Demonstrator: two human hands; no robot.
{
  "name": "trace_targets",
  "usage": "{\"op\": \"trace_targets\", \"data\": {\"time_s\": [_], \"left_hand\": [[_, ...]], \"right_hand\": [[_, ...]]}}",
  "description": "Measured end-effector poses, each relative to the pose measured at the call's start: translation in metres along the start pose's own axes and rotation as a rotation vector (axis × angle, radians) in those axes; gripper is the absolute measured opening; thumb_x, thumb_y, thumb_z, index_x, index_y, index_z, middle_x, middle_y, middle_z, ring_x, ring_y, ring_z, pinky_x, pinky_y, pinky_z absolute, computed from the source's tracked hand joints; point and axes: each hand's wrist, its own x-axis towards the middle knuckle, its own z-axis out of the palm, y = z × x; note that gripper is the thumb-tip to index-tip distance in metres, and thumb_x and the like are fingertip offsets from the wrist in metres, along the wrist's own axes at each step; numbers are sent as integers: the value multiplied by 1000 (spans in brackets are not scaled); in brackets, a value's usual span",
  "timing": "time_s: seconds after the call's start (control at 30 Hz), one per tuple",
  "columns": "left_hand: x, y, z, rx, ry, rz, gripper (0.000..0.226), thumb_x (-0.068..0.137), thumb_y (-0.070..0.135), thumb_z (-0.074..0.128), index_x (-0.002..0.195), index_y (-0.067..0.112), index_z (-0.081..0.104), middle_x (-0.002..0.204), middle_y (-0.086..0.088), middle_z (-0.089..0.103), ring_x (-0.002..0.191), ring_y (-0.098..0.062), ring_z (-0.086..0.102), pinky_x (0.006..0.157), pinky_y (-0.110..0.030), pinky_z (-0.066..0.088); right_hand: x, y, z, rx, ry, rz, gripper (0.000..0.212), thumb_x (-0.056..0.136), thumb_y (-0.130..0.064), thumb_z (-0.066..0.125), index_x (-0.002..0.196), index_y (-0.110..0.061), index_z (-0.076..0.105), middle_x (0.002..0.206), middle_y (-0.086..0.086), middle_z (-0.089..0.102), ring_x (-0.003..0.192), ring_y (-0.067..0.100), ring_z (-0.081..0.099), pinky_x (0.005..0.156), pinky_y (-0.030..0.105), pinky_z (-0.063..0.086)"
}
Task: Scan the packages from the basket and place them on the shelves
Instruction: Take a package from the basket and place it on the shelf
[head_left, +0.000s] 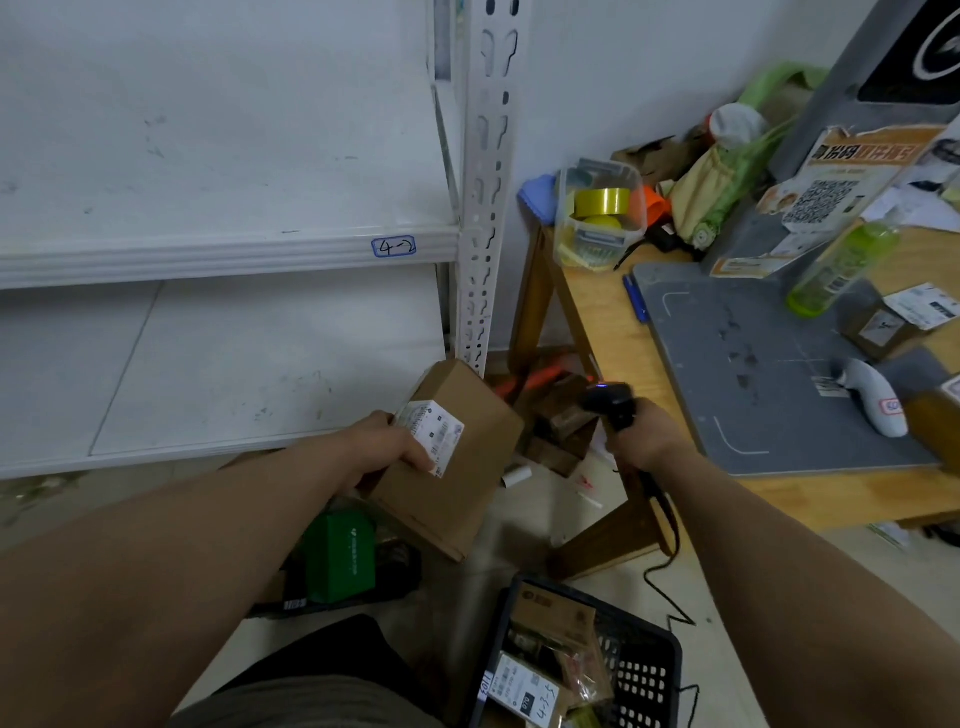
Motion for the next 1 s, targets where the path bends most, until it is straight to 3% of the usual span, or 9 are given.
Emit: {"op": "trace_targets", "data": {"time_s": [0.13,0.27,0.43,0.6,0.7,0.77,0.83,0.9,1.0], "left_hand": [[2,16,12,-30,-45,29,88,56,20,89,135,16,51,115,-10,69,99,-32,68,72,-38,59],[13,25,19,-44,-72,47,104,37,30,92,134,19,54,116,-8,72,104,-33,68,91,-49,58],[10,33,22,-62,-74,50,69,67,16,87,130,17,57,116,-9,71,106,-34,66,98,-50,54],[11,30,16,-91,-69,60,52,74,12,83,122,17,63,112,-9,73,106,-34,67,100,-51,53],[10,28,11,-111,-69,67,47,75,10,82,118,17,64,110,-9,74,104,-35,68,100,-51,53],[9,25,6,-118,-67,72,49,75,10,82,120,16,64,111,-9,74,105,-35,68,100,-51,53],[5,21,0,-120,-79,81,53,74,9,82,123,16,64,111,-10,74,105,-35,67,100,-52,52],[-1,16,-8,-120,-75,90,58,74,6,81,126,16,58,115,-9,71,108,-35,64,100,-52,51],[-11,1,-30,-139,-21,109,78,69,-1,83,130,27,42,121,-8,63,111,-34,59,99,-52,51]], "right_hand": [[21,33,-15,-118,169,151,16,91,1,57,105,-7,57,82,8,55,85,26,59,74,38,51],[31,54,-18,-134,218,182,24,92,2,56,115,-6,58,91,12,61,89,29,63,76,40,53],[39,64,-9,-91,217,248,25,97,-10,55,121,-7,56,92,13,61,76,24,59,65,38,49],[33,56,-5,-44,286,296,45,94,-8,59,135,-7,41,116,21,60,104,38,62,87,52,55],[26,36,-10,-244,416,164,52,88,-14,68,132,-8,41,130,23,50,121,41,51,103,52,44],[21,17,-11,-265,456,22,54,85,-19,70,132,-11,44,130,20,49,122,39,49,105,51,43],[17,-8,-7,-94,303,-71,50,87,-19,69,132,-17,48,126,14,54,114,33,55,97,49,50],[8,-38,2,172,-4,-68,46,89,-16,68,130,-23,49,125,7,56,109,26,57,90,44,54],[-8,-86,22,294,-342,-71,50,88,-8,69,131,-27,51,134,0,52,119,27,54,88,39,54]]}}
